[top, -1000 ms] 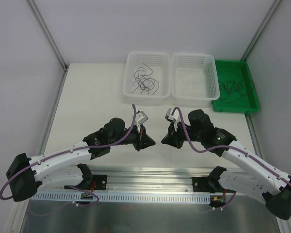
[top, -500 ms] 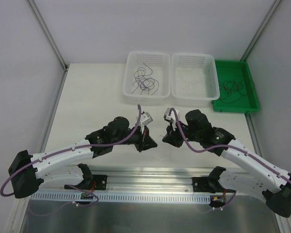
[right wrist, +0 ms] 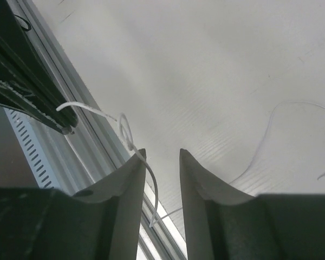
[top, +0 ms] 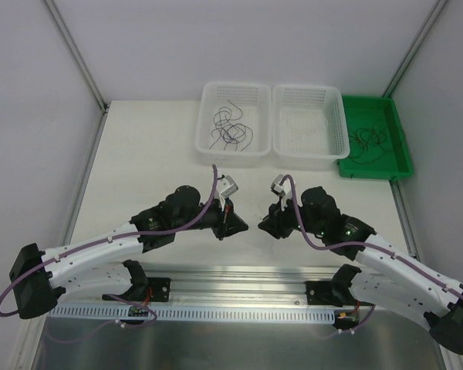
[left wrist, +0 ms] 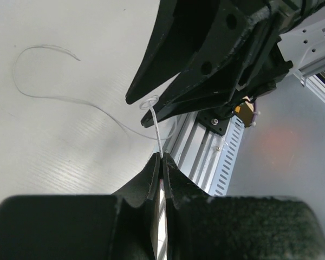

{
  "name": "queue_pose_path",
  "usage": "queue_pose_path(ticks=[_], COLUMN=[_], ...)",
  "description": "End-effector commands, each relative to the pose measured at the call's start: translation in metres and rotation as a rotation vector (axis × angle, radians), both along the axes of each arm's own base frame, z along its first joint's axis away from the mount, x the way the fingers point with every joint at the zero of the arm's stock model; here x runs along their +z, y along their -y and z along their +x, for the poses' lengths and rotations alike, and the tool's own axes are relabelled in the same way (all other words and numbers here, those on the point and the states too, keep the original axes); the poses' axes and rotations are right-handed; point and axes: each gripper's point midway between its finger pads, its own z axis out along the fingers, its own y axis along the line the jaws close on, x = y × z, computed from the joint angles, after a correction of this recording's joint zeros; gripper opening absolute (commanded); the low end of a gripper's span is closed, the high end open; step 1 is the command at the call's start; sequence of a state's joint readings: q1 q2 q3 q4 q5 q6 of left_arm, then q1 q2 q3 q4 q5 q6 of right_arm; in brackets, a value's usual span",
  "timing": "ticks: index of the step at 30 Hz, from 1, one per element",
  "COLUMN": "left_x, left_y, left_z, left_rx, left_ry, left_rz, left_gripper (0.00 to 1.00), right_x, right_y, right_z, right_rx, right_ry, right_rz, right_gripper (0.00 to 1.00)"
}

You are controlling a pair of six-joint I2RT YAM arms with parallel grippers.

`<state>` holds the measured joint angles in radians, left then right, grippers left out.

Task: Untangle the cables
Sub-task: Untie the cable.

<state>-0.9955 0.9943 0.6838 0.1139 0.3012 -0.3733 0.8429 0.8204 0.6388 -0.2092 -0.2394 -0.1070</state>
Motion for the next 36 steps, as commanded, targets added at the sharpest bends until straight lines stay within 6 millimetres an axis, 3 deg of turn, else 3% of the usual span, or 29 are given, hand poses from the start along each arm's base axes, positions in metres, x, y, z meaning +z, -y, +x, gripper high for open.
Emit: queue_pose_path(ticks=[1, 5, 9, 10, 23, 36], left_x=[0.008, 0.011, 0.006, 0.005, -0.01, 0.003], left_y=[-0.001, -0.003, -0.004, -0.003, 0.014, 0.018], left_z=[0.008, 0.009, 0.009, 0.008, -0.011, -0.009], left_rx=[0.052, 0.065, 0.063, 0.057, -0.098, -0.111], left_ry=[0.031, 0.034, 0.032, 0.029, -0.049, -0.032], left_rz=[-0.013, -0.022, -0.011, -0.007, 0.056, 0.048], left_gripper=[0.0, 0.0, 0.0, 0.0, 0.0, 0.0], right_x=[0.027, 0.025, 0.031, 0.031, 0.048, 0.033], right_y=[-0.01, -0.006, -0.004, -0.004, -0.006, -0.019], right_z=[0.005, 0.002, 0.002, 0.0, -0.011, -0.021], right_rx=[-0.013, -0.016, -0.014, -0.004, 0.138, 0.22], right_ry=[0.06, 0.065, 0.091, 0.091, 0.148, 0.121], right_rz=[0.111, 0.116, 0.128, 0.122, 0.042, -0.047], right_gripper=[0.35, 0.32, 0.04, 0.01, 0.01, 0.01])
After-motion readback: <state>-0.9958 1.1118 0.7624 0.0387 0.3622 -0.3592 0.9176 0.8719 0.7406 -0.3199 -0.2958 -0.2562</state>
